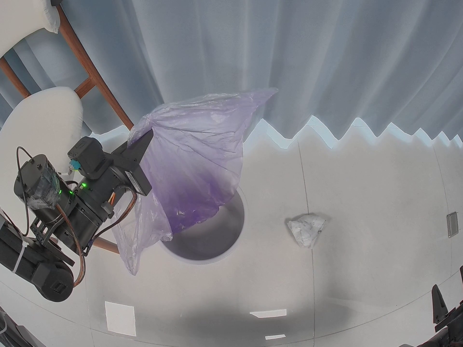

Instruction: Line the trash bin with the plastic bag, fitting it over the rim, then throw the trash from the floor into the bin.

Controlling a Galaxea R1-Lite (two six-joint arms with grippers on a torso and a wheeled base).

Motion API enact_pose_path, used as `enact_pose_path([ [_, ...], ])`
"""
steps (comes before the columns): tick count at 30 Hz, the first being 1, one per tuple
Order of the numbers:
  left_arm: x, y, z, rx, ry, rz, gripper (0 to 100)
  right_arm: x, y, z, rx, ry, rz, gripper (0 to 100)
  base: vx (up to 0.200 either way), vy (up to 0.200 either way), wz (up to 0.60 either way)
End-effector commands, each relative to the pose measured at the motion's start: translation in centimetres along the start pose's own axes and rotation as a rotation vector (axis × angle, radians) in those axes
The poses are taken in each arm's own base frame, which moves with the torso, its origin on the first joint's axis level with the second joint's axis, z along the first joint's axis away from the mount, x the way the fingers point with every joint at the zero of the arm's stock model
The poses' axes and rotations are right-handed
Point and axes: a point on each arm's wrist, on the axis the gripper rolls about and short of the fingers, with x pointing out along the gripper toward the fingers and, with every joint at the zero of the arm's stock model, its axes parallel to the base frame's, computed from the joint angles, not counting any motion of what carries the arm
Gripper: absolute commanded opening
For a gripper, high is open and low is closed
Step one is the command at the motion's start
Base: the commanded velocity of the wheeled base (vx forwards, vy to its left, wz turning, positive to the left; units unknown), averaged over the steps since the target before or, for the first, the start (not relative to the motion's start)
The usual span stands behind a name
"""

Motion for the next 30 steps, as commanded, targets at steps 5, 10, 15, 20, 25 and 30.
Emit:
enact_pose_path([
  [5,0.3,0.0,0.4,-0.014,-0.021,-0.004,0,0.0,-0.1,2.3,0.053,-0.240,-0.001,100,0.000,0.000,0.00],
  [10,-0.4,-0.2,-0.3,-0.019,0.019,-0.015,0,-0.1,0.0,1.2,-0.025,-0.166,0.002,100,0.000,0.000,0.00],
  [15,-0.7,-0.2,-0.3,-0.019,0.024,-0.019,0,-0.2,0.2,1.1,0.001,-0.163,0.107,100,0.000,0.000,0.00],
  [20,-0.7,-0.4,0.6,-0.009,-0.011,-0.014,0,-0.2,0.4,3.3,0.204,-0.110,0.242,100,0.000,0.000,0.00],
  [25,-0.4,-0.4,2.0,-0.010,-0.067,-0.017,0,0.4,0.6,5.7,0.410,0.007,0.374,100,0.000,0.000,0.00],
  [30,-0.1,-0.3,2.5,-0.010,-0.088,-0.008,0,1.3,0.8,7.0,0.520,0.100,0.475,100,0.000,0.000,0.00],
])
